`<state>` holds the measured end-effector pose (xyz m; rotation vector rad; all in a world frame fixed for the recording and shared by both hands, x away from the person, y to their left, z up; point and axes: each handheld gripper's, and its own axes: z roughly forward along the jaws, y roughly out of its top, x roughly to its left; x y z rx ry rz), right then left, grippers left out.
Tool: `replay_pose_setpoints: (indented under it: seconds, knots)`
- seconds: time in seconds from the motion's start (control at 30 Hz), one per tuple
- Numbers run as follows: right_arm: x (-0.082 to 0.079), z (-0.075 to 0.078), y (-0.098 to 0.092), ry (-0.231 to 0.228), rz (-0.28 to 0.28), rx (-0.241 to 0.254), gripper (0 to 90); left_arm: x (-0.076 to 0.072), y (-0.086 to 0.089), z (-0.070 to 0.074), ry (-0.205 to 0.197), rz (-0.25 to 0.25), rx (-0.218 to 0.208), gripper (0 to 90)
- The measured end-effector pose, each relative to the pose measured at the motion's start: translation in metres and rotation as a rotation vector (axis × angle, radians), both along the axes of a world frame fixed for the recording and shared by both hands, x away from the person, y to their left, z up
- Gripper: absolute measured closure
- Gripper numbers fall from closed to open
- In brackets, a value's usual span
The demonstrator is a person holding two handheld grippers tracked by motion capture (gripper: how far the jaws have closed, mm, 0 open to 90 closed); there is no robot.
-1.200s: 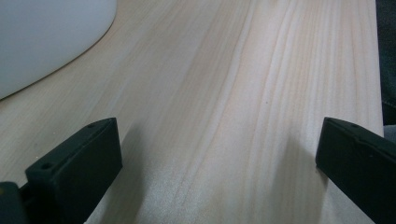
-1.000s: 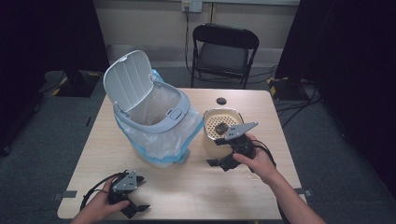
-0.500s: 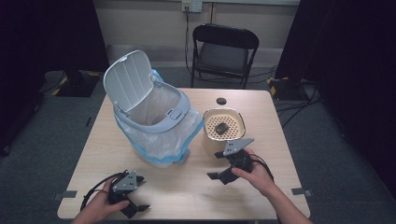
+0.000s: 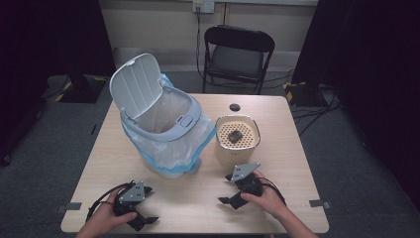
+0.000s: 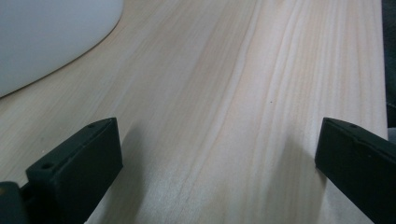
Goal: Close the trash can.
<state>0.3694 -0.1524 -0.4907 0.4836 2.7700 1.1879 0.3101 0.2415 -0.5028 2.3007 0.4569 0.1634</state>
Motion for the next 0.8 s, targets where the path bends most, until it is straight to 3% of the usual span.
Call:
replay_pose_setpoints:
  seconds: [0.1,0.23,0.37,0.4,0.67,0.8]
  knots:
    - [-0.001,-0.005,0.002,-0.004,0.013,-0.020,14.2,0.000,0.003,0.003,0.012,0.023,0.010,1.5]
    - [-0.002,-0.007,0.002,-0.033,0.022,-0.018,14.1,0.001,0.011,0.007,0.022,0.065,0.001,17.8]
    - [-0.003,-0.009,0.002,-0.044,0.015,-0.006,13.6,0.000,0.019,0.012,0.030,0.093,0.024,16.0]
    - [-0.003,-0.009,0.001,-0.043,0.011,-0.002,13.6,0.000,0.021,0.014,0.028,0.096,0.048,16.0]
    - [-0.004,-0.010,0.001,-0.049,0.004,0.002,13.1,0.006,0.039,0.034,0.063,0.156,0.003,16.2]
    - [-0.004,-0.010,0.002,-0.047,-0.002,0.001,12.7,0.007,0.045,0.044,0.066,0.170,0.006,16.1]
